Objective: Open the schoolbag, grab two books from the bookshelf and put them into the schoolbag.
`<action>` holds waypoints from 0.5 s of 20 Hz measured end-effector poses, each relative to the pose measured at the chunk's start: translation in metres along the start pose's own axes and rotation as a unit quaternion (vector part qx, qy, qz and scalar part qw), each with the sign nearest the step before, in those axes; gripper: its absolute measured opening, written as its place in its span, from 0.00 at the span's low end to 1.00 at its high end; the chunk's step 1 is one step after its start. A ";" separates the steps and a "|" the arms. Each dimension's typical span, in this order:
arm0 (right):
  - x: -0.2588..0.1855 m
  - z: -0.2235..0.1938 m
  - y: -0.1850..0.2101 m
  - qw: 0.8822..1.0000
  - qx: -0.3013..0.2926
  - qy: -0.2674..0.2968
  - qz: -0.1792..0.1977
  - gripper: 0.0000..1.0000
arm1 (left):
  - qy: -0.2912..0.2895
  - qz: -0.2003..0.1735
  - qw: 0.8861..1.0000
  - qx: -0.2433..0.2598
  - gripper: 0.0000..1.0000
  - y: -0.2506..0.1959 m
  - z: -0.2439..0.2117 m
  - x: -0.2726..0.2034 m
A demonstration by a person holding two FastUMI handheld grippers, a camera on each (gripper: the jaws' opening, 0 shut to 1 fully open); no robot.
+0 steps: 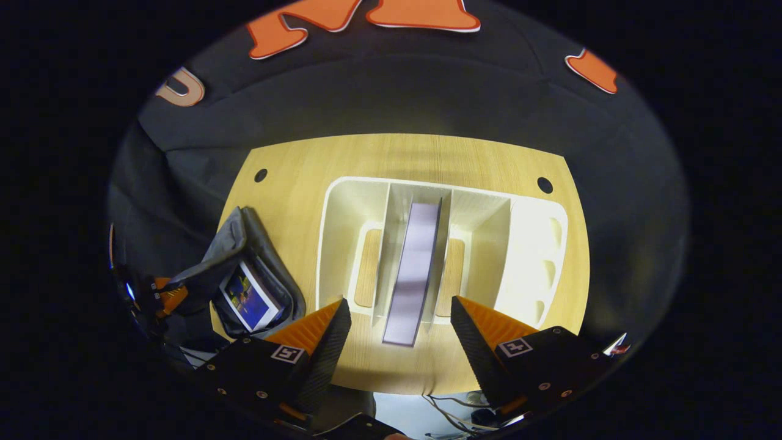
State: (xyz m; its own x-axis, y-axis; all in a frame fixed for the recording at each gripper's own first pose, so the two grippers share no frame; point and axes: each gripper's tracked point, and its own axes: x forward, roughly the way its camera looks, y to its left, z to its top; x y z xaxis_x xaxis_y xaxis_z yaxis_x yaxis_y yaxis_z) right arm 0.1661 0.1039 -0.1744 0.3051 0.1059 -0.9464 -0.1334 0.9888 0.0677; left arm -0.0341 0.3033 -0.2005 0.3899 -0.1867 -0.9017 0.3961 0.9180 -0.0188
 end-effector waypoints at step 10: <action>0.053 0.010 -0.007 0.998 0.045 0.046 -0.024 0.42 | 0.014 0.016 1.000 -0.020 0.05 -0.005 -0.005 0.005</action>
State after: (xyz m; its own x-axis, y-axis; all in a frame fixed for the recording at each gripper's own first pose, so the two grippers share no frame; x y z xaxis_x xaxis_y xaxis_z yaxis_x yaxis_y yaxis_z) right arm 0.1927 0.1032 -0.2215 0.2201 0.0512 -0.9741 -0.0333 0.9984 0.0450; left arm -0.0387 0.2996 -0.2072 0.3790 -0.1472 -0.9136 0.3499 0.9368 -0.0058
